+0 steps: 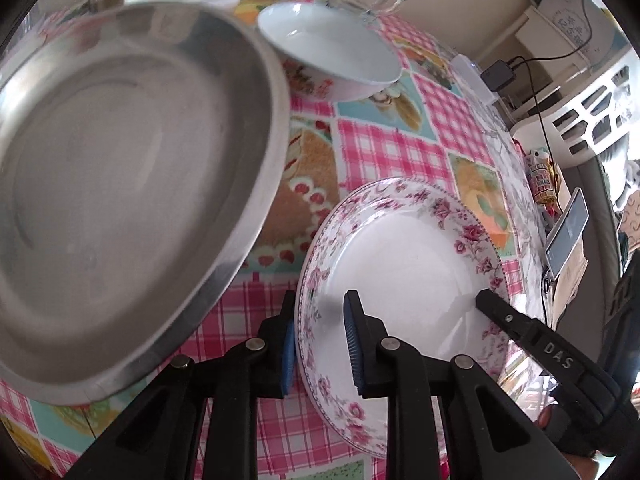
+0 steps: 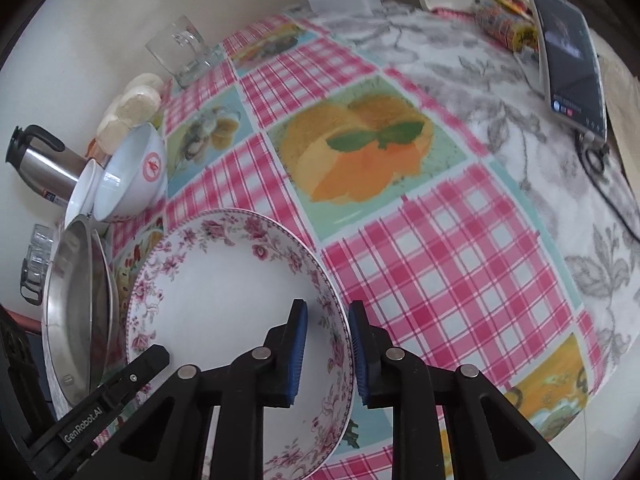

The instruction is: Organize plates and bowls

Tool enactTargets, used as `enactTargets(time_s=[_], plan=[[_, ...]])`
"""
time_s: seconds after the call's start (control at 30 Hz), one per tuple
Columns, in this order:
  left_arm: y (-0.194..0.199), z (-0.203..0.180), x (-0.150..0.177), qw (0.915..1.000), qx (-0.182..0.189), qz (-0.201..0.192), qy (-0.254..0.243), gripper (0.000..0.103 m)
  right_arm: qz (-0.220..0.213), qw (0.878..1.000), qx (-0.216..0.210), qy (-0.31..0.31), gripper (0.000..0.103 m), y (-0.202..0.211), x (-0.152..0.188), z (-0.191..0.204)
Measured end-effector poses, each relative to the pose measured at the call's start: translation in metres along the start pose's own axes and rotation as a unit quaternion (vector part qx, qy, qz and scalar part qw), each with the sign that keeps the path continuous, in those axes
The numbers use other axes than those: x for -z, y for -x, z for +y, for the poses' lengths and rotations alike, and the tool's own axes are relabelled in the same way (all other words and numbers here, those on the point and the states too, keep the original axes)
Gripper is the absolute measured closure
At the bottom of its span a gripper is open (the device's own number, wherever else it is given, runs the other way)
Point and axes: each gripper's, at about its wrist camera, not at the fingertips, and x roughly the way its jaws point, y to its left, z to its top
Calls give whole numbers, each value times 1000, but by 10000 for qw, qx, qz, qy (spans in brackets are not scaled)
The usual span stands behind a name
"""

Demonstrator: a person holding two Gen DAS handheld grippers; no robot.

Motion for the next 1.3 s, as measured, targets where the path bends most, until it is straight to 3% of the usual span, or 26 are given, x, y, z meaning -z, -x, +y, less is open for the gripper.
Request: enactTargets(time_s=[0.13,0.37,0.7,1.3], plan=[[8,-5,-4,9998,116,-135,-96,80,-284,9995,2,142,80,11,-4,3],[19,-10,-7,9991,225,-281,-206,80,-419,9991,-114,35,80,20,-6,-1],[44,-26,-11,9962,437,-600,-465,80,-1060,9934,-399,-186,80,52,-12,-6],[101,25,-32,9900,584,-1287,47,80,-1522,9842,-850,305,80,75,1,59]])
